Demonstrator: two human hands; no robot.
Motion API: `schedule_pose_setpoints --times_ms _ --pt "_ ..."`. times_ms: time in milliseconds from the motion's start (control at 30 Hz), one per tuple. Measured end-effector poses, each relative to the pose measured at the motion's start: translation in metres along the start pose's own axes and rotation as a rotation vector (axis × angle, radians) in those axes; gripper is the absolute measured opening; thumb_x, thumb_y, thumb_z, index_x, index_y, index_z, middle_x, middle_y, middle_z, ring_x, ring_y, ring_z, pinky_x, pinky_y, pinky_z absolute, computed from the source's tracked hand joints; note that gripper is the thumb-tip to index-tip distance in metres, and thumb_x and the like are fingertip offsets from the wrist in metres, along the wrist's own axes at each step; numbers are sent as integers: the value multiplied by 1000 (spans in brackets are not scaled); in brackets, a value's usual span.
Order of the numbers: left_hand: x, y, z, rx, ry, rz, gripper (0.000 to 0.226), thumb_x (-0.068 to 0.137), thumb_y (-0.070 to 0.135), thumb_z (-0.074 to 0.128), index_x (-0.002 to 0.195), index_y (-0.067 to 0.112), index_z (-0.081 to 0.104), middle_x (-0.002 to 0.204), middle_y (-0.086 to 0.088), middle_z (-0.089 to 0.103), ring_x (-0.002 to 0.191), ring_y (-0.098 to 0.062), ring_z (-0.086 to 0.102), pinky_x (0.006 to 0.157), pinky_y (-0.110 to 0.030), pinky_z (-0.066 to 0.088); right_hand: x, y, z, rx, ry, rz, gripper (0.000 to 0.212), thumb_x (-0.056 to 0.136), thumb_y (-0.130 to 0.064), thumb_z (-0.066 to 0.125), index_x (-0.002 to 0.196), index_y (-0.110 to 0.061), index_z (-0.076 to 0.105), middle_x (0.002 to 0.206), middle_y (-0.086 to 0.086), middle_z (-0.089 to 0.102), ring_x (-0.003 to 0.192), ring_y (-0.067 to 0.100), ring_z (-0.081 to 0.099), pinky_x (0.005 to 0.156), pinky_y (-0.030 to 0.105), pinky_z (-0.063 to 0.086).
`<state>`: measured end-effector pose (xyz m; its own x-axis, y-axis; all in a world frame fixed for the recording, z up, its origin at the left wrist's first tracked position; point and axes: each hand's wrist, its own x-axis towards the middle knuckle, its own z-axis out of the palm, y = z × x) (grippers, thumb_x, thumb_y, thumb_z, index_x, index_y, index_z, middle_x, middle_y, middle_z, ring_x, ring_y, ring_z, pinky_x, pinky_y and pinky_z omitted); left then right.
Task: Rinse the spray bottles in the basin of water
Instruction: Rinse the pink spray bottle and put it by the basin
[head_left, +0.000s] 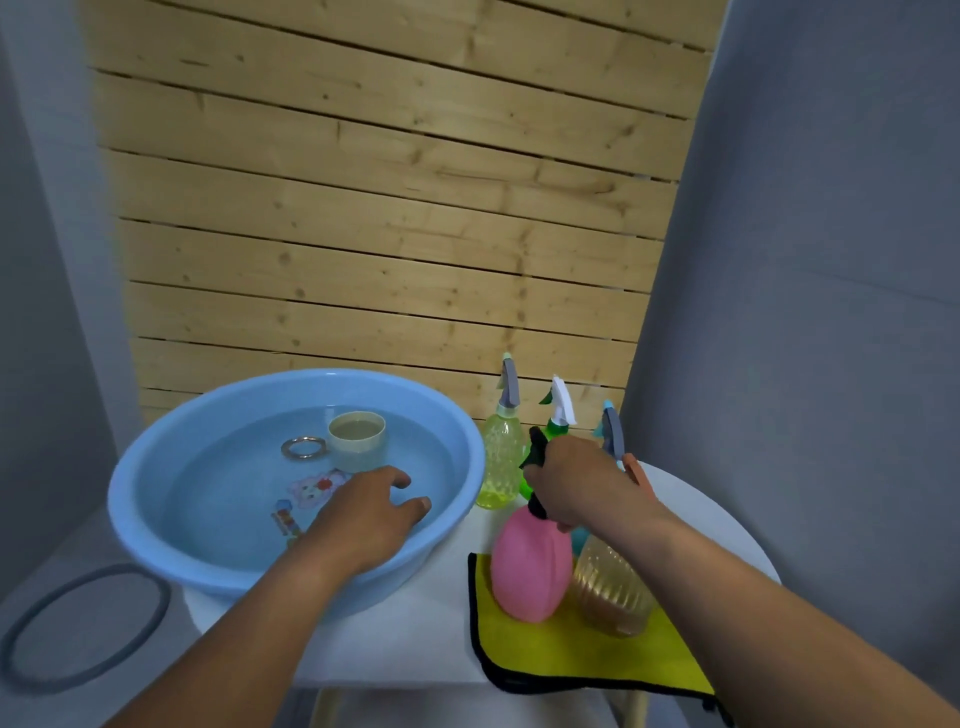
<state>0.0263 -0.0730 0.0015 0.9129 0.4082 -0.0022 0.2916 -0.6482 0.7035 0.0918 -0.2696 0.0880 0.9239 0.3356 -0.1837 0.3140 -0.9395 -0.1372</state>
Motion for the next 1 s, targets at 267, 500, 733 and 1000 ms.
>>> schedule_pose_setpoints --times_ms 267,500,733,1000 --pt "1 -2 1 -16 13 15 47 89 48 64 131 29 55 136 2 55 125 -16 51 97 -27 37 0 4 -143 150 484 -18 21 96 -27 54 89 -8 59 74 9 63 67 24 65 61 35 54" --pt "-1 0 0 -16 25 28 45 90 48 64 130 30 55 135 5 54 123 -14 50 96 -26 36 32 24 -212 141 622 25 28 92 -14 55 65 -9 48 62 5 50 50 16 45 44 26 33" --pt "0 -1 2 -38 22 0 43 87 51 65 126 35 56 122 8 53 118 -13 53 93 -26 38 70 52 -197 -69 548 280 17 100 -13 49 106 1 58 85 9 51 75 24 50 52 31 34" --pt "4 -6 6 -35 31 -9 42 86 52 66 124 37 57 114 12 50 104 -7 49 90 -23 37 107 89 -147 38 443 376 37 100 -18 48 135 -5 51 99 13 46 88 27 45 73 35 36"
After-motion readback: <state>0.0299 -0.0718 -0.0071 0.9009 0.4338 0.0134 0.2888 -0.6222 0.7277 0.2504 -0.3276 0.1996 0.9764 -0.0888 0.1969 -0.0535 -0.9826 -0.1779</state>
